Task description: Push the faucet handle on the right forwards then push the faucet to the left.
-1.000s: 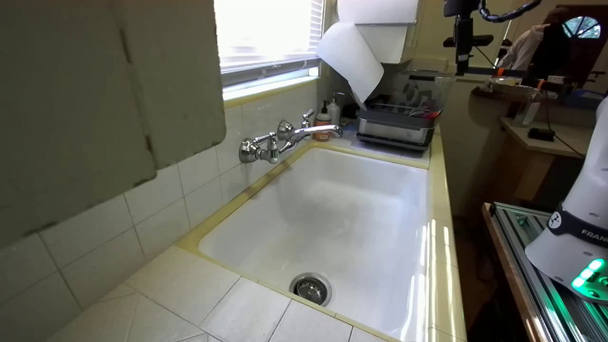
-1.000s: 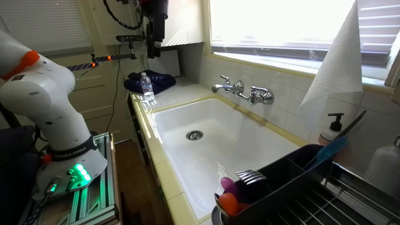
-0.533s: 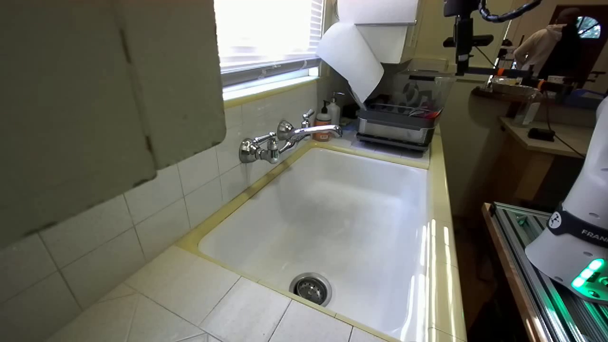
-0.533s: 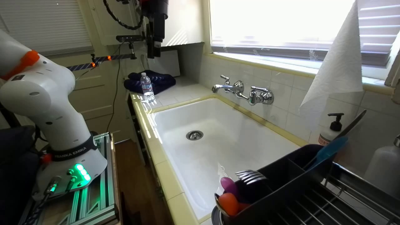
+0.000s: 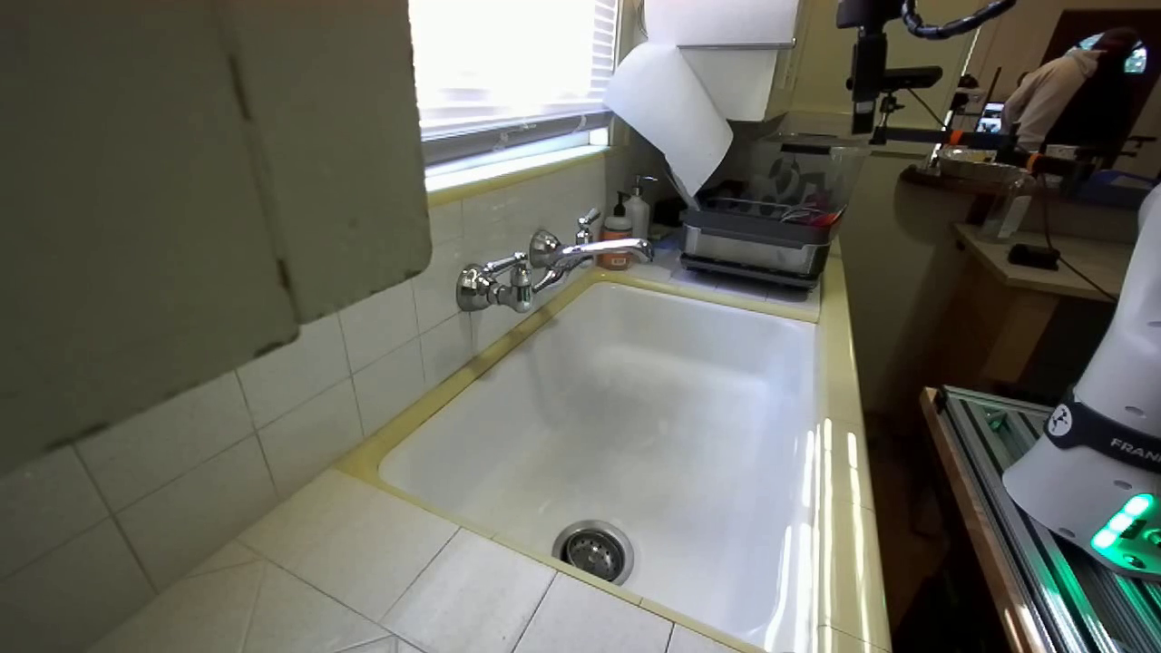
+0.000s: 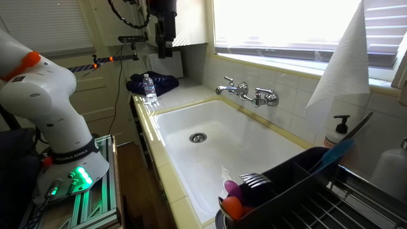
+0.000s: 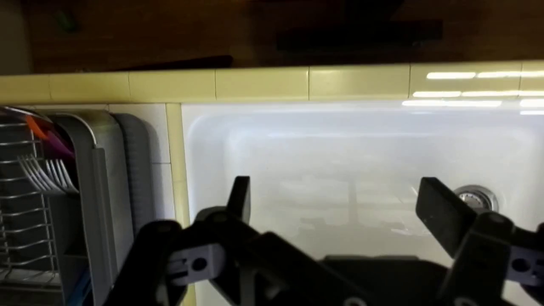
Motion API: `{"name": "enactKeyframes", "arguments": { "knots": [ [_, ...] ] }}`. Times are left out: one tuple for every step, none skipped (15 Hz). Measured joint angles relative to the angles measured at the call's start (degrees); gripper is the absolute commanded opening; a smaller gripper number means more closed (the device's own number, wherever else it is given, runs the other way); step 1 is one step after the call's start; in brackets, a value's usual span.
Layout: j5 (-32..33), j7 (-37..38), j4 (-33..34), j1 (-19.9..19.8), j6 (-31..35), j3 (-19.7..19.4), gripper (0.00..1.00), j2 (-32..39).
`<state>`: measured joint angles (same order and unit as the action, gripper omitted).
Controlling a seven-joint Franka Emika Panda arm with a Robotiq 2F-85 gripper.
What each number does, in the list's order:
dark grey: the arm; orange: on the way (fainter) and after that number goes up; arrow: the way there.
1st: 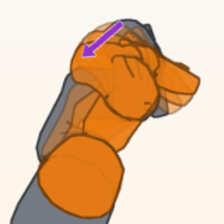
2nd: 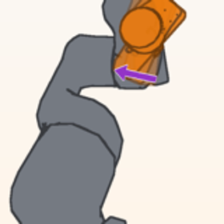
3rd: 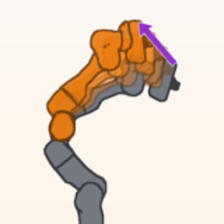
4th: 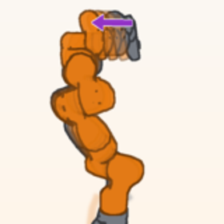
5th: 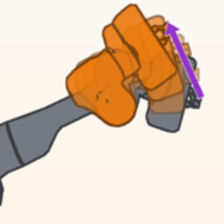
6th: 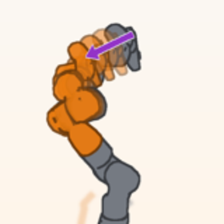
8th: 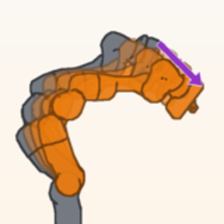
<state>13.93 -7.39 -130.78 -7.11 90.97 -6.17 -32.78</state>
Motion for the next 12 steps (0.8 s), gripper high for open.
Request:
{"name": "enactKeyframes", "arguments": {
  "knots": [
    [0.0, -0.3, 0.3, 0.0, 2.7, -1.0, 1.00, 0.7],
    [0.0, -1.0, 0.6, 0.0, 5.5, -2.1, 1.00, 1.6],
    [0.0, -1.6, 0.8, -0.1, 8.6, -3.1, 1.00, 2.6],
    [-0.1, -2.5, 1.2, -0.1, 11.3, -4.0, 1.00, 3.8],
    [-0.3, -3.4, 1.6, -0.1, 13.5, -4.7, 1.00, 5.0],
    [-0.4, -4.2, 2.1, -0.1, 15.3, -5.4, 1.00, 6.4],
    [-0.6, -5.0, 2.7, -0.1, 16.6, -5.8, 1.00, 7.7],
    [-0.6, -5.1, 3.0, -0.1, 16.8, -5.9, 1.00, 8.6],
    [-0.6, -5.1, 3.1, -0.1, 16.8, -5.9, 1.00, 8.8],
    [-0.6, -5.1, 3.1, -0.1, 16.8, -5.8, 1.00, 8.8],
    [-0.6, -5.1, 3.1, -0.1, 16.8, -5.7, 1.00, 8.6],
    [-0.6, -5.1, 3.1, -0.1, 16.8, -5.6, 1.00, 8.4]
  ]
}}
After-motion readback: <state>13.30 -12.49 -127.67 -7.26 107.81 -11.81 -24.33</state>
